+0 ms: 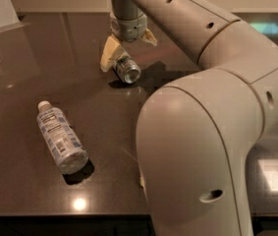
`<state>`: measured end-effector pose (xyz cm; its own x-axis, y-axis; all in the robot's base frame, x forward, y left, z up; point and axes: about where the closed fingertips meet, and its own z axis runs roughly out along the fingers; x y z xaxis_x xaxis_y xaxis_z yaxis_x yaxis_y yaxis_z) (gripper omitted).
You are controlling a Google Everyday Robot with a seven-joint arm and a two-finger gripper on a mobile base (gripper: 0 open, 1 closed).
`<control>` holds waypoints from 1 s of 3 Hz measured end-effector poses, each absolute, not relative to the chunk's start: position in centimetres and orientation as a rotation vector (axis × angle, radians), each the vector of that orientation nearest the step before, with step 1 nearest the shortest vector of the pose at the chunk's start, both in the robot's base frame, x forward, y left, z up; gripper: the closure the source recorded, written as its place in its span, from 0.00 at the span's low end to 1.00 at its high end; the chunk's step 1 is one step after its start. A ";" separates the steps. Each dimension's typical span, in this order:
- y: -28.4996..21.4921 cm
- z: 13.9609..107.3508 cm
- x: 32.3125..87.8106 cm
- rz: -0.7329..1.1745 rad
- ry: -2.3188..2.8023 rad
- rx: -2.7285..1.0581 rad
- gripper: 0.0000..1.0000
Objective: Place 7up can upright
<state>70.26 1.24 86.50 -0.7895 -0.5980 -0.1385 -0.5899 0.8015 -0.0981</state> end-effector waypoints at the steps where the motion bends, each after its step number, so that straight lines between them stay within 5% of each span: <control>1: 2.0 85.7 71.5 -0.068 2.845 -0.918 0.00; 2: 2.6 85.0 72.5 -0.052 2.861 -0.905 0.00; 3: 3.3 84.2 73.0 -0.034 2.874 -0.905 0.18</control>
Offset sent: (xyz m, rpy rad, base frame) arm 0.0267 0.0117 -0.0145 -0.0115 0.0934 -0.0487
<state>73.03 3.28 84.23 -0.8121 -0.5719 -0.1158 -0.5690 0.8202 -0.0600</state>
